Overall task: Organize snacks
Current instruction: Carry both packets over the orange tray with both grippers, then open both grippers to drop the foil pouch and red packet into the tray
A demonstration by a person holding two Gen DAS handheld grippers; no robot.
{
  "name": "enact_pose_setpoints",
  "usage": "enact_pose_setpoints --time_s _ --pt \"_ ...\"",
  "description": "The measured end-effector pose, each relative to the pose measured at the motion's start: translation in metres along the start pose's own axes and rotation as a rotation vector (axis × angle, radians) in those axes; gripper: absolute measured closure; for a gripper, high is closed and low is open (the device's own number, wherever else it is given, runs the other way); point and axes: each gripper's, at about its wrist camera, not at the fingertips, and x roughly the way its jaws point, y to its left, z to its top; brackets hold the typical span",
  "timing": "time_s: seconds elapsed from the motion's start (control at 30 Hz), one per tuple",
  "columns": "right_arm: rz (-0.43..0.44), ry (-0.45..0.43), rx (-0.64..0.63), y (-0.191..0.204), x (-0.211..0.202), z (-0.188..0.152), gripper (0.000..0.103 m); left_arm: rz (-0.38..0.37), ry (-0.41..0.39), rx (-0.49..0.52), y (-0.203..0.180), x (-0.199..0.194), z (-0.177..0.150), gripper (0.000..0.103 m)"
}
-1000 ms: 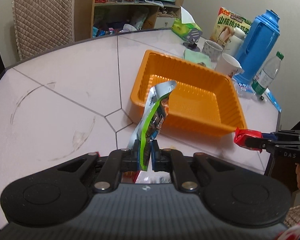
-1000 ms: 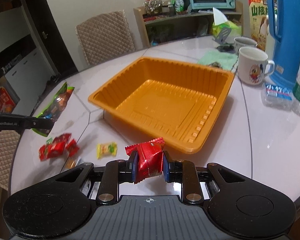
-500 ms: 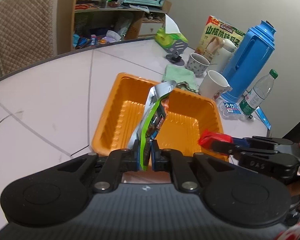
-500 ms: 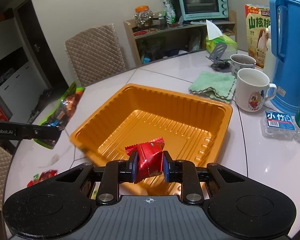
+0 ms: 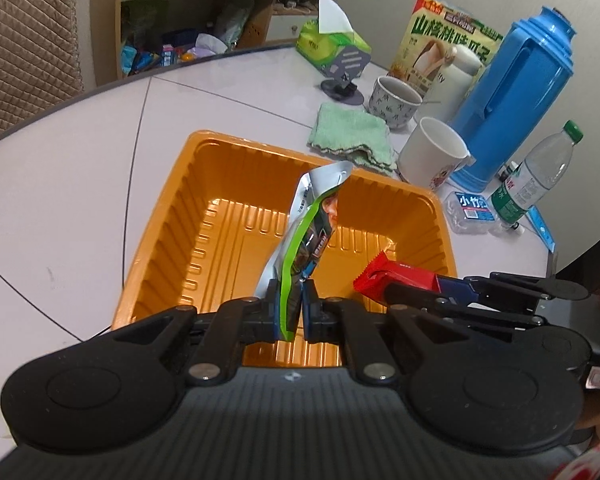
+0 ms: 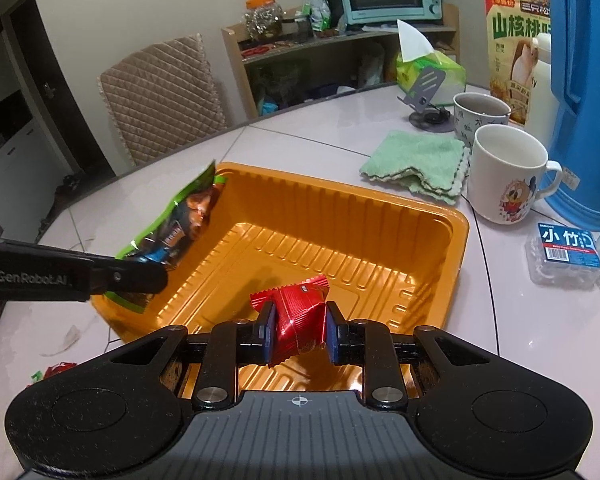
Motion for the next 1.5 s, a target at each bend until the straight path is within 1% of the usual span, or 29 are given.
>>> enact_pose_setpoints --time_s 0.37,0.43,0.47,0.63,0.83,0.9,0.93,0.97,1.0,1.07,1.13,1.2,1.5 --pt "-0.031 0.025 0.023 -0.01 0.015 0.002 0.078 -0.006 0.043 -0.008 -0.006 0.032 0.004 0.093" --pt "-0.034 0.028 0.026 -0.011 0.016 0.002 0.078 0.007 0.047 0.003 -0.008 0.035 0.004 0.088" --pt "-0.034 0.029 0.028 -0.011 0.016 0.003 0.078 0.01 0.048 0.008 -0.008 0.035 0.004 0.086" --pt "-0.033 0.031 0.031 -0.013 0.017 0.003 0.078 0.027 0.059 0.004 -0.003 0.037 0.002 0.085" --pt "-0.035 0.033 0.023 -0.01 0.019 0.004 0.078 0.046 0.054 0.016 0.001 0.032 0.001 0.084" --pt "-0.04 0.029 0.019 -0.007 0.02 0.005 0.077 0.052 0.052 0.02 0.001 0.031 0.0 0.08" --pt "-0.044 0.031 0.017 -0.006 0.021 0.005 0.074 0.056 0.05 0.022 0.001 0.03 0.0 0.078" --pt "-0.048 0.032 0.015 -0.005 0.021 0.006 0.064 0.059 0.048 0.025 0.001 0.03 -0.001 0.078" --pt "-0.058 0.028 0.012 -0.004 0.021 0.007 0.051 0.061 0.046 0.027 0.001 0.029 -0.001 0.078" --pt "-0.058 0.008 0.006 -0.002 0.018 0.006 0.043 0.062 0.041 0.028 0.001 0.027 -0.002 0.077" --pt "-0.052 -0.004 0.001 -0.001 0.015 0.006 0.043 0.063 0.038 0.03 0.002 0.024 -0.003 0.076" --pt "-0.055 -0.002 -0.001 0.0 0.014 0.007 0.043 0.072 0.032 0.034 0.002 0.021 -0.004 0.073" --pt "-0.043 -0.021 -0.005 0.002 -0.003 0.003 0.04 0.086 0.002 0.037 0.0 -0.001 -0.013 0.069"
